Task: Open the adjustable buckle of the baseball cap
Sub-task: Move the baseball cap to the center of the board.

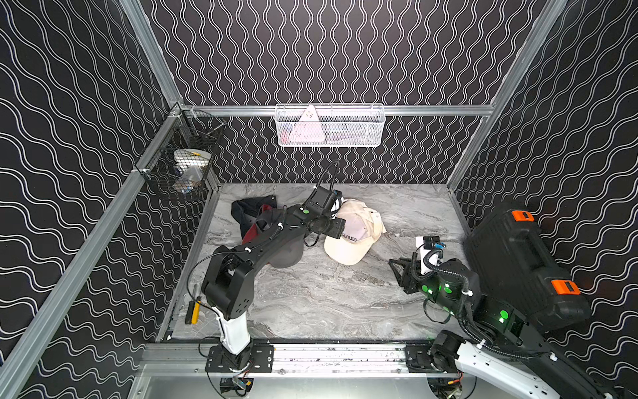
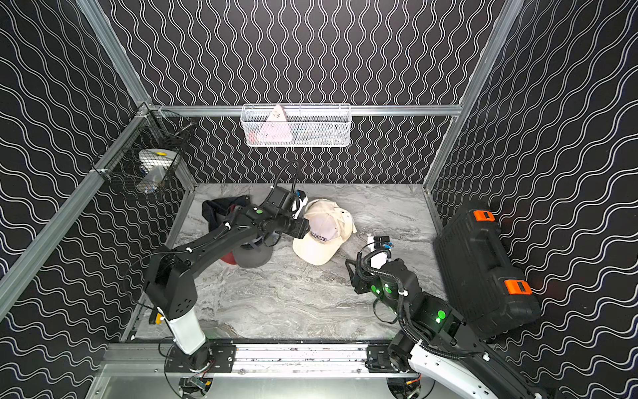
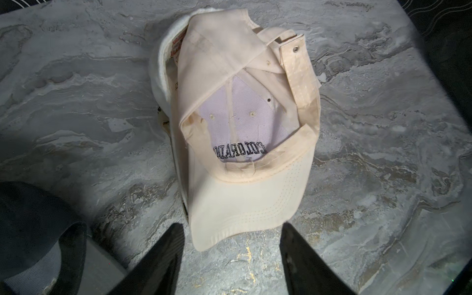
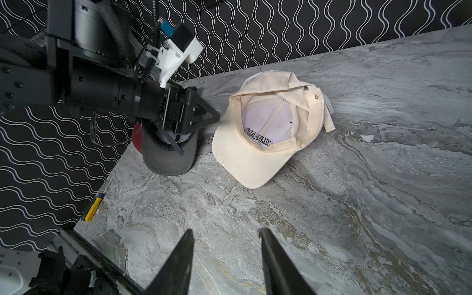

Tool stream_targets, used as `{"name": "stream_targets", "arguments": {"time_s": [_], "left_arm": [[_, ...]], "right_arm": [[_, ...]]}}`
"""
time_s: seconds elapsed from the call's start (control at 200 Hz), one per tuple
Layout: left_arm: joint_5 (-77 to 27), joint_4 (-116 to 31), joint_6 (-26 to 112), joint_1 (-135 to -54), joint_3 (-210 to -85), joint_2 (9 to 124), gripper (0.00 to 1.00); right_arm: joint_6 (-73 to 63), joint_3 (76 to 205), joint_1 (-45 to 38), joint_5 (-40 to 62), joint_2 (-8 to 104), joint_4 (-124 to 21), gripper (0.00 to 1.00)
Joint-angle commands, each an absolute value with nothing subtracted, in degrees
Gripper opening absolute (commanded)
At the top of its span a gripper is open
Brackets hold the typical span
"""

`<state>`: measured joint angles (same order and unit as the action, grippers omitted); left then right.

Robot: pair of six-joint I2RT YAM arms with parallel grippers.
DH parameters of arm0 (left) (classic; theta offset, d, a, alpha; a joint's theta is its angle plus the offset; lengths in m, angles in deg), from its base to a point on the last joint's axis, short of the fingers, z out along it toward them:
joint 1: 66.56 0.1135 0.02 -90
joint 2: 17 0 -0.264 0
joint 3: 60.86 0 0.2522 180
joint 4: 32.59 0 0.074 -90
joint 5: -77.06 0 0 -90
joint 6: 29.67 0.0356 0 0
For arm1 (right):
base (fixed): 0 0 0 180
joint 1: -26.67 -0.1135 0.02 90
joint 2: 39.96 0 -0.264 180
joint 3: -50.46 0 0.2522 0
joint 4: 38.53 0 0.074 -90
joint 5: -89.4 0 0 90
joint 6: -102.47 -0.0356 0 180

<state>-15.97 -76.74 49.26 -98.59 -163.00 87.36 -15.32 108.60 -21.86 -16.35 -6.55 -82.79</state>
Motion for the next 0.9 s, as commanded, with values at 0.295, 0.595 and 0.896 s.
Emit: {"name": "stream_targets", "arguments": {"time_s": [0.295,0.595,0.896], "left_arm": [[-16.7,-71.49,45.2,-96.45,-162.37,96.78,0.69],[-21.99,-67.45,42.83,-99.12,-161.3,101.73,0.34],[-21.64,-66.12,40.83,-105.84,-164.07,105.52,0.12]], "right_arm": [[-15.12,109.32,-21.93,-18.38,-9.25,-85.96,0.46],[-15.17,108.96,-21.93,-19.34,-10.58,-86.59,0.46],[-15.39,109.55,-21.93,-19.52,-10.98,-87.09,0.46]]}}
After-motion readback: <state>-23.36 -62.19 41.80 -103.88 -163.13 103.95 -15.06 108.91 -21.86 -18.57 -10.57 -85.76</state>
